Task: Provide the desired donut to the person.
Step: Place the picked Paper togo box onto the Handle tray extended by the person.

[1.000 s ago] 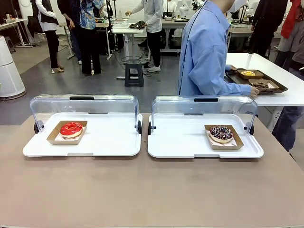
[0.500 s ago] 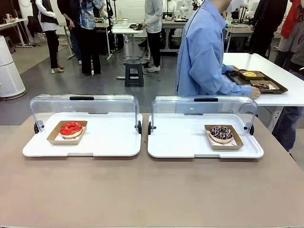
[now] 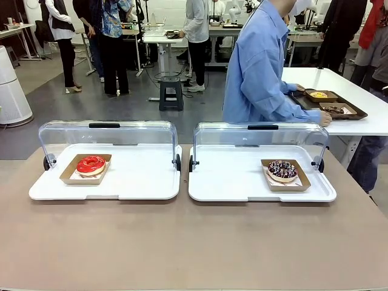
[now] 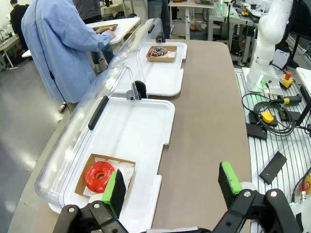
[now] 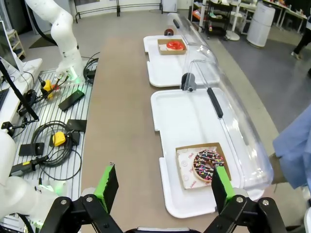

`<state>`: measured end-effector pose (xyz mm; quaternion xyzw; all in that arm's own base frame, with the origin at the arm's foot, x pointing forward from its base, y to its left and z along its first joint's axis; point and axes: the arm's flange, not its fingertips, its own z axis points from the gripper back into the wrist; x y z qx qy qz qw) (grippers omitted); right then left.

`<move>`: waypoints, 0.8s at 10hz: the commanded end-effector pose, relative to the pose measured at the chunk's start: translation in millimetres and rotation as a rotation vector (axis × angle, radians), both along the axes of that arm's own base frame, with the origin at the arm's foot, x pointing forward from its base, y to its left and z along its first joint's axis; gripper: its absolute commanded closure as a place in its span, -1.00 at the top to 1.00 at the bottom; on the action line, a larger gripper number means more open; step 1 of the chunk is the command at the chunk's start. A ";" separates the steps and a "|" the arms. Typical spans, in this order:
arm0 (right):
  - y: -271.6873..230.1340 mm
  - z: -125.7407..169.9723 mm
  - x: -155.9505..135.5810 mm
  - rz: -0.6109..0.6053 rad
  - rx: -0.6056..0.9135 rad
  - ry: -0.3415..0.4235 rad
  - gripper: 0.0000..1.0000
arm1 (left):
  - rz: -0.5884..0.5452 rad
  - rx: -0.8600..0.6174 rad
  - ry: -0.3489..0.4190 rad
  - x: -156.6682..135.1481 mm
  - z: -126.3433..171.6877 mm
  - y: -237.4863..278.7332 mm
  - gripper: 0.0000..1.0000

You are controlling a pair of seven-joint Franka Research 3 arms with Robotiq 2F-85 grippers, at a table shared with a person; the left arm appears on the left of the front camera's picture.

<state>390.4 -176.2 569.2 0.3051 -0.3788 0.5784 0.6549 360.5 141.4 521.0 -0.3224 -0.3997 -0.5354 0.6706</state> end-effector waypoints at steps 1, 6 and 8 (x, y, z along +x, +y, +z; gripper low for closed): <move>-0.2 0.2 1.4 -0.006 0.005 0.000 1.00 | -0.004 -0.014 -0.009 -1.5 0.5 0.2 1.00; -0.2 0.2 1.4 -0.006 0.005 0.000 1.00 | -0.004 -0.014 -0.009 -1.5 0.5 0.2 1.00; -0.2 0.2 1.4 -0.006 0.005 0.000 1.00 | -0.004 -0.014 -0.009 -1.5 0.5 0.2 1.00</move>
